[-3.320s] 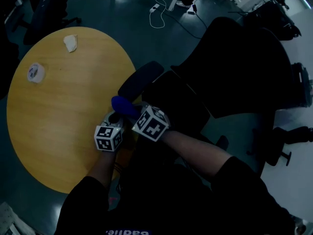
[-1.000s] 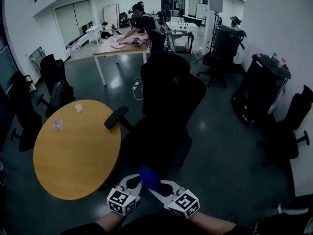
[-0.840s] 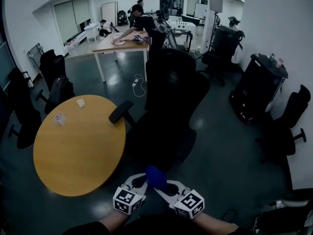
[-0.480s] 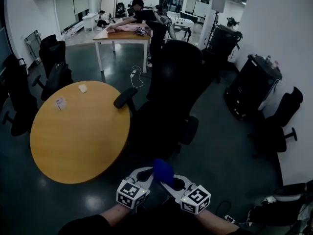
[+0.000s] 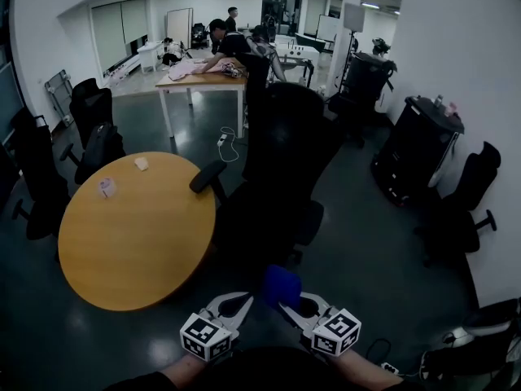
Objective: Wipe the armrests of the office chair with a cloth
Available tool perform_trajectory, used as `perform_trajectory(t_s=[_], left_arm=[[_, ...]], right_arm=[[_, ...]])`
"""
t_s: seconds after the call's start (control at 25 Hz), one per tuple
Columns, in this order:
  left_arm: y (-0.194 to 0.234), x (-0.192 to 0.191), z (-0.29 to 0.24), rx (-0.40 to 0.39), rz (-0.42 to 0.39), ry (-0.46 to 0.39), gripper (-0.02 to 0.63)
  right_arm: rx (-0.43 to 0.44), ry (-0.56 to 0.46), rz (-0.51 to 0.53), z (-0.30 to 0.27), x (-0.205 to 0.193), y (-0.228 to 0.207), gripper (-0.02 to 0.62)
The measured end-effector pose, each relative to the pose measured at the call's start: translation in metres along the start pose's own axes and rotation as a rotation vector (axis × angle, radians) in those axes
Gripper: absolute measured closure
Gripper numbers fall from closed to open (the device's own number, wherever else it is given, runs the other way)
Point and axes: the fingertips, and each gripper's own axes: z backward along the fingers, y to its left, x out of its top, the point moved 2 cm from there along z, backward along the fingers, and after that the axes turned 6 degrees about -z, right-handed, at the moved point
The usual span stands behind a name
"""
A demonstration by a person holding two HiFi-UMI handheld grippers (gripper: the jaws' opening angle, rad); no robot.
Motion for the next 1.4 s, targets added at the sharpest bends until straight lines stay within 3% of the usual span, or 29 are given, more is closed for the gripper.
perform_trajectory(t_s=[0.12, 0.36, 0.64, 0.96, 1.4], left_arm=[[-0.016, 0.009, -0.009, 0.003, 0.029, -0.028, 0.589], [-0.059, 0.01, -0.039, -0.057, -0.004, -0.048, 0.589], [-0.097, 0.013, -0.056, -0.083, -0.011, -0.011, 0.589], [-0.102, 0.006, -0.064, -0.069, -0.006, 0.012, 0.589], [-0.104, 0.002, -0.076, -0.128, -0.025, 0.006, 0.589]], right_arm=[[-0.01, -0.023, 0.021, 0.024, 0.007, -0.01, 0.506], [-0.045, -0.069, 0.061, 0.065, 0.001, -0.027, 0.506], [-0.056, -0.064, 0.046, 0.088, -0.013, -0.036, 0.506], [-0.059, -0.055, 0.046, 0.093, -0.019, -0.045, 0.506], [-0.1, -0.072, 0.026, 0.1, -0.017, -0.055, 0.507]])
